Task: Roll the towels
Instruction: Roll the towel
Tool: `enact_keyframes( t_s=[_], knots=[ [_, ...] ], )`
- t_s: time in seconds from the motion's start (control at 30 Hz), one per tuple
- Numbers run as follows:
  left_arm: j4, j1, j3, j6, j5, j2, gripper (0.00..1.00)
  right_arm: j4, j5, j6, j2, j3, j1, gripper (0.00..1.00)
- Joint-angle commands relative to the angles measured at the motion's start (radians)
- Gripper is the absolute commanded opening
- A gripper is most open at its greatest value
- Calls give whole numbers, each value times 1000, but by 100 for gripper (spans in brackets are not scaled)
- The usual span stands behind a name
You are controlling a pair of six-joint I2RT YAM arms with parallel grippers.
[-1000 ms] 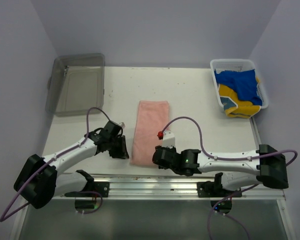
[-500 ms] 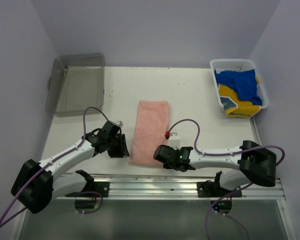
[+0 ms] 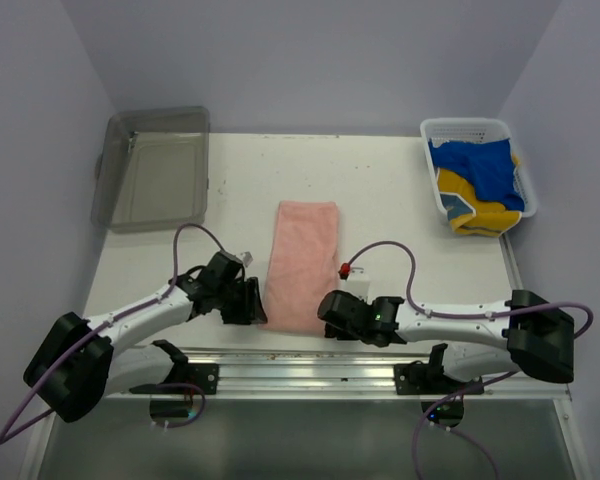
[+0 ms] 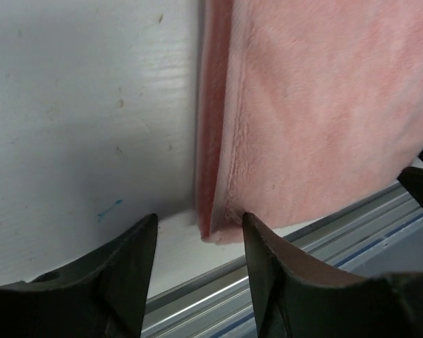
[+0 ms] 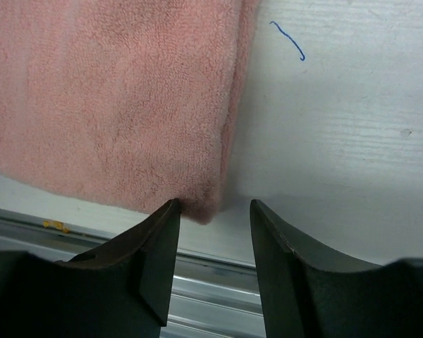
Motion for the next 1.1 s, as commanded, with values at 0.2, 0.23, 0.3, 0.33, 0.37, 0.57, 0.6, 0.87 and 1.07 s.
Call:
enact_keyframes(
  t_s=[0.2, 0.23, 0.3, 0.33, 0.37, 0.57, 0.6, 0.87, 1.07],
  knots=[
    [153, -8, -75, -4, 49, 80, 42, 112, -52, 36, 85, -42, -2, 46],
    [151, -8, -74, -6, 46, 80, 40, 119, -52, 36, 90, -50, -2, 44],
    [154, -8, -82, -12, 44, 71, 35, 124, -49, 36, 99, -51, -2, 38],
    [151, -8, -85, -12, 44, 71, 34, 118, -45, 33, 105, -45, -2, 35],
    [148, -9, -85, -13, 49, 66, 33, 110, -43, 27, 109, -42, -2, 32],
    [133, -8, -89, -12, 78, 34, 60, 98, -34, 39, 96, -50, -2, 20],
    [128, -8, -88, -3, 78, 37, 59, 99, -33, 44, 90, -54, -2, 19],
    [129, -8, -94, 25, 87, 91, 16, 98, -20, 44, 87, -44, -2, 6],
    [76, -8, -40, 16, 79, 65, 0, 15, 23, 10, 89, 27, -2, 0]
  ],
)
